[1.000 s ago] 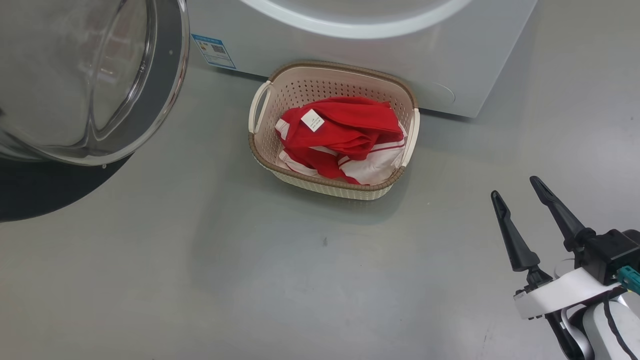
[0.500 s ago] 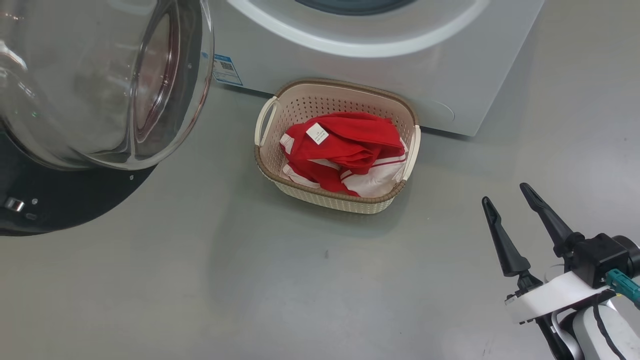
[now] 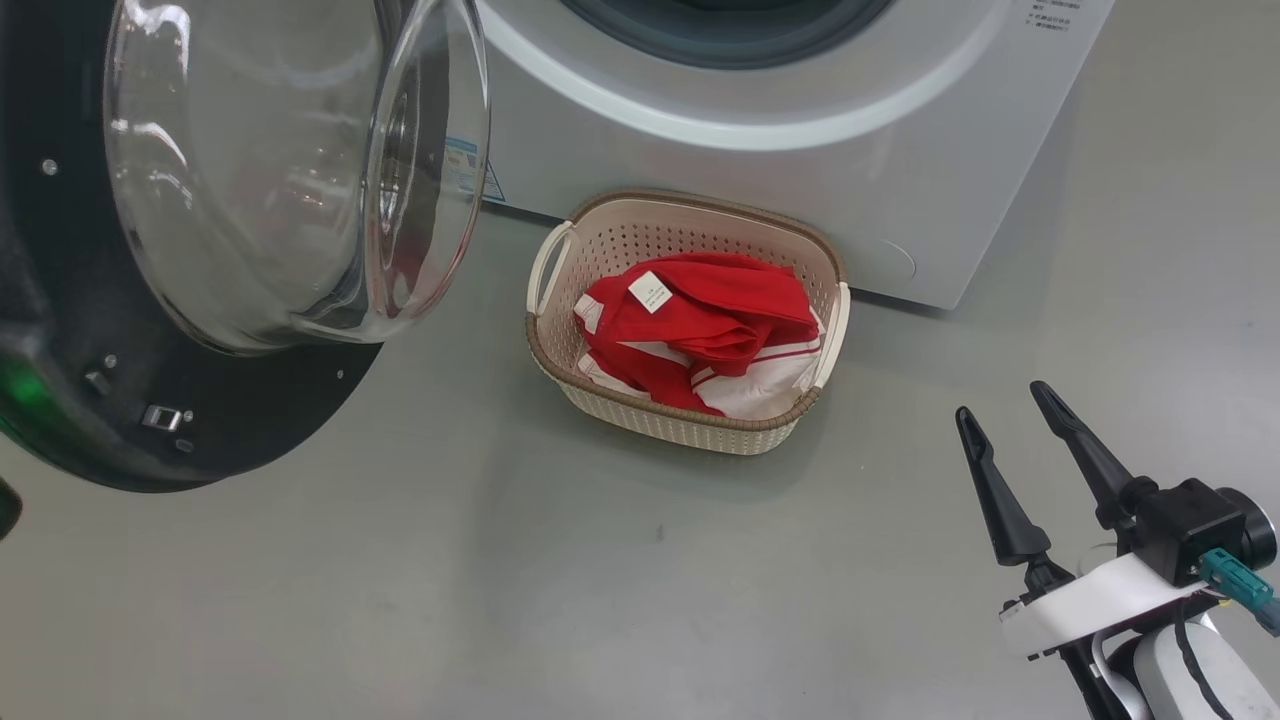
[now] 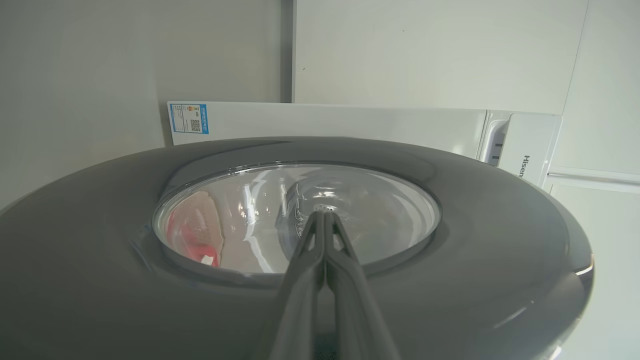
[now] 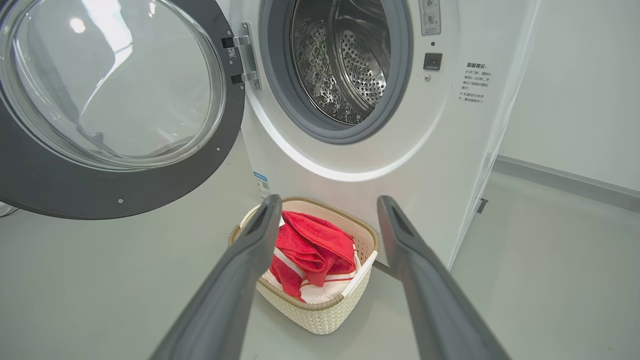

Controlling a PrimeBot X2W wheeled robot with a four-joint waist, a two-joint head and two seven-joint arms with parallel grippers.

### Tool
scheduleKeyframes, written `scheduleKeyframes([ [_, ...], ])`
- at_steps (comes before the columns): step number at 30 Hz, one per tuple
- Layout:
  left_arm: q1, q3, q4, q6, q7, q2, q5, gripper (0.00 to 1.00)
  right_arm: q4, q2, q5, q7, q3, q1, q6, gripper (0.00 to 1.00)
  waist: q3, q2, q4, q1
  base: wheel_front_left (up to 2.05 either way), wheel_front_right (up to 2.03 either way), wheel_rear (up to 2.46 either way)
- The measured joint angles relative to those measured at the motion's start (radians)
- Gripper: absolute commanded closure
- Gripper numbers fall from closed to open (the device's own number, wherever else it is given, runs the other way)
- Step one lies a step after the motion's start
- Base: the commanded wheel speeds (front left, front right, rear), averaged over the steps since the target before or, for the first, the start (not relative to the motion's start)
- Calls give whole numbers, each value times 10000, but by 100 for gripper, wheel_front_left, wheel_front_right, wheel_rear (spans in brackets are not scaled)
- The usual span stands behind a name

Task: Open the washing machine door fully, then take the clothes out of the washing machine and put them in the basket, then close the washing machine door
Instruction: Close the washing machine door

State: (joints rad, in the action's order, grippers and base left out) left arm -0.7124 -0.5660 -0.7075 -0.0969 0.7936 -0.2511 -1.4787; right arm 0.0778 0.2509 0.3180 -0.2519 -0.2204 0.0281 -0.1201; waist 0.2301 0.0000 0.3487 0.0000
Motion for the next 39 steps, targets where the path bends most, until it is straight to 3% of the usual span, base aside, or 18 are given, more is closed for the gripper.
scheduleKeyframes([
  [23, 1420, 863, 2050, 136, 686, 1628, -63, 100, 123, -290, 58, -2, -25, -167, 10, 0, -522, 0, 146, 0, 0, 0, 0],
  [33, 2214, 759, 2964, 255, 33, 1559, 395, 100, 119, -334, 58, -2, 102, -288, 86, 0, -541, 0, 180, 0, 0, 0, 0],
  [39, 2996, 1124, 3586, 984, -644, 1037, 1816, 100, 115, -376, 58, -2, 188, -375, 88, 0, -635, 0, 284, 0, 0, 0, 0],
])
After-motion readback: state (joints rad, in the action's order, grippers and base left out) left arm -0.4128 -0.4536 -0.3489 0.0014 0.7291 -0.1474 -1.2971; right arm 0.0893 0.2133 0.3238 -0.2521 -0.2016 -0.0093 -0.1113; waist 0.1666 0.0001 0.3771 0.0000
